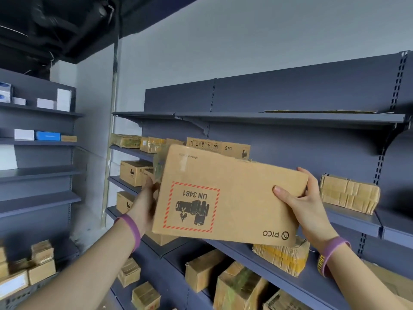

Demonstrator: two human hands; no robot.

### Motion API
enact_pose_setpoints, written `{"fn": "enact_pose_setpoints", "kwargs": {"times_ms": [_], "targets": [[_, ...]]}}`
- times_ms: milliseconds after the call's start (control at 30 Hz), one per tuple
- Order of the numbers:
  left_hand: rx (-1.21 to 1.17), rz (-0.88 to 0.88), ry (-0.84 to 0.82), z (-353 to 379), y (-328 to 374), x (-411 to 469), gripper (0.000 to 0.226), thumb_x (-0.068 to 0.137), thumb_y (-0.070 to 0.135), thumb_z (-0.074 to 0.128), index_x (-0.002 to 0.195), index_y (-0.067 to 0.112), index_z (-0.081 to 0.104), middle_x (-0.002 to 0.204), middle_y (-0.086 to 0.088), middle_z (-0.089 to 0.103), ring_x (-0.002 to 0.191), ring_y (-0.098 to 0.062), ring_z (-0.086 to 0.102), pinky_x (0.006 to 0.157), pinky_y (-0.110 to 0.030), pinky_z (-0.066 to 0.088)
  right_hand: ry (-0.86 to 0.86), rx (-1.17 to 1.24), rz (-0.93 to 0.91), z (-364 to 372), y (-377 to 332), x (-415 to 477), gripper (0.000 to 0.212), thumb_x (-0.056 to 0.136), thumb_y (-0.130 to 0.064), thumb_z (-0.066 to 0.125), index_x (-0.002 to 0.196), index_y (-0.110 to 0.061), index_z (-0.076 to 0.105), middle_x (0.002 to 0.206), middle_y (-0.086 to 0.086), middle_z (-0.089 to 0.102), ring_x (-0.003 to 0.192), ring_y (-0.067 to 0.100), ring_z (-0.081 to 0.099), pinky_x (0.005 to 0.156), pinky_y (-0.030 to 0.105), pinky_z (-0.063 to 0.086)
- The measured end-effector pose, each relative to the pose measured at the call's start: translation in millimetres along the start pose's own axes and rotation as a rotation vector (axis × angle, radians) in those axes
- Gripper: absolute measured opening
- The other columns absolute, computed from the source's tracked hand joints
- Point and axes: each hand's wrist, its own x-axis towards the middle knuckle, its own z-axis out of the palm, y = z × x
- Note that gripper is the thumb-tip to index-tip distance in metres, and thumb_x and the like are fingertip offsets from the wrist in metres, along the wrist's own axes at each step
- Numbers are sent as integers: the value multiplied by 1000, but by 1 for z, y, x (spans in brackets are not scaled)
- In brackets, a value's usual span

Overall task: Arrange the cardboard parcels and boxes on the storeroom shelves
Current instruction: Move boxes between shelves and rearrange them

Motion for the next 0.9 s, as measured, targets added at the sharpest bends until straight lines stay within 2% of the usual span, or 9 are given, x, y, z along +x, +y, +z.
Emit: {"fn": "enact_pose_setpoints", "kwargs": {"times_ms": [67, 167, 300, 433, 500, 567, 667, 800, 900], "targets": [[45, -40, 23, -3, 2, -1, 68, 94, 74, 40, 116, 13, 60, 83, -14, 73, 69, -29, 72, 65, -39, 57, 7, -22, -39, -4, -3, -3, 89, 62, -36, 81, 140, -38, 37, 129, -2, 52, 111, 11, 56, 82, 28, 49], [197, -23, 34, -2, 5, -7, 91, 84, 89, 28, 111, 12, 68, 98, -19, 74, 98, -36, 68, 88, -47, 52, -7, -83, -101, -9, -10, -9, 92, 60, -37, 83, 139, -39, 37, 127, -8, 51, 112, 7, 54, 85, 29, 48], [233, -33, -37, -2, 13, -16, 101, 70, 97, 27, 118, 17, 66, 105, -23, 73, 100, -39, 70, 89, -49, 52, -26, -126, -171, -6, -17, -23, 93, 58, -33, 84, 138, -38, 37, 125, -22, 46, 108, -11, 51, 82, 14, 46], [237, -2, -151, -1, 23, -29, 80, 73, 81, 54, 123, 19, 62, 91, -17, 73, 88, -33, 70, 80, -44, 54, -48, -151, -195, -6, -15, -36, 92, 60, -30, 87, 135, -41, 36, 125, -29, 42, 104, -21, 47, 76, 1, 44], [259, 28, -181, 1, 27, -36, 65, 74, 64, 64, 121, 19, 61, 87, -14, 73, 87, -31, 68, 74, -40, 52, -72, -122, -154, -11, -14, -42, 88, 65, -32, 91, 133, -43, 36, 125, -25, 44, 101, -19, 50, 77, 6, 46], [275, 50, -173, 1, 31, -42, 57, 74, 56, 64, 117, 18, 62, 88, -12, 72, 87, -29, 66, 70, -38, 51, -130, -70, -51, -14, -15, -48, 73, 72, -52, 78, 133, -49, 38, 129, -20, 50, 101, -14, 55, 80, 16, 50], [247, 47, -195, -3, 35, -49, 51, 73, 52, 71, 110, 17, 64, 79, -8, 72, 77, -26, 66, 68, -36, 50, -216, 139, 157, -20, -14, -49, 69, 72, -85, 56, 133, -55, 46, 134, -28, 57, 122, -7, 54, 104, 33, 43], [274, 29, -234, -19, 36, -50, 106, 22, 58, 96, 115, 16, 67, 94, -9, 75, 86, -27, 70, 82, -41, 52, -324, 184, 295, -23, -18, -48, 81, 82, -83, 46, 143, -30, 50, 137, -12, 60, 123, 14, 60, 107, 48, 43], [316, 81, -266, -23, 37, -56, 112, 11, 60, 95, 112, 21, 68, 94, -4, 77, 82, -20, 74, 80, -39, 50, -263, 175, 303, -15, -27, -51, 76, 77, -78, 60, 131, -23, 59, 128, 1, 66, 114, 20, 66, 91, 43, 51]]}}
